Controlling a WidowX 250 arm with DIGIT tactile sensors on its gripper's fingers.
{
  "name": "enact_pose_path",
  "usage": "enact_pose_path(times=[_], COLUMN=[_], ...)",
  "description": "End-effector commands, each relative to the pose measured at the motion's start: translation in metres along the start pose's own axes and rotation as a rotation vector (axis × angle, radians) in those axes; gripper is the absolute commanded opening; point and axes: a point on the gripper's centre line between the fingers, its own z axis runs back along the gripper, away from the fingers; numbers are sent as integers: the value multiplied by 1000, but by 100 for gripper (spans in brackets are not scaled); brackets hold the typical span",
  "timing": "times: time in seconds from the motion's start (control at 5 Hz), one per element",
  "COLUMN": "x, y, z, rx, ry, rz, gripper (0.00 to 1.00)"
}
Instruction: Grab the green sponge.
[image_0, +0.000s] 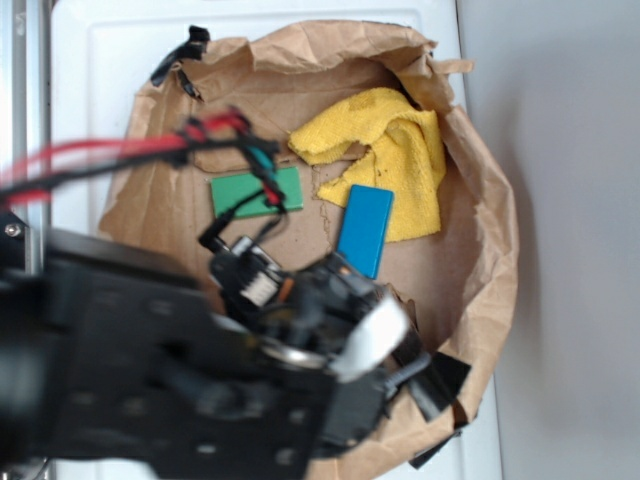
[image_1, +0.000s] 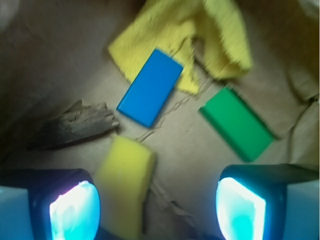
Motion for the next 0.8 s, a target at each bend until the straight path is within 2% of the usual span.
enact_pose_path(times=[0.0,0.2,0.4,0.6], x=[2,-8,-8,4], y=[-26,-27,-29,-33], z=[-11,-41,-46,-51], rx=[-15,99,147,115], ry=[53,141,170,164], rz=[120,130,108,117], gripper=[100,100,55,0])
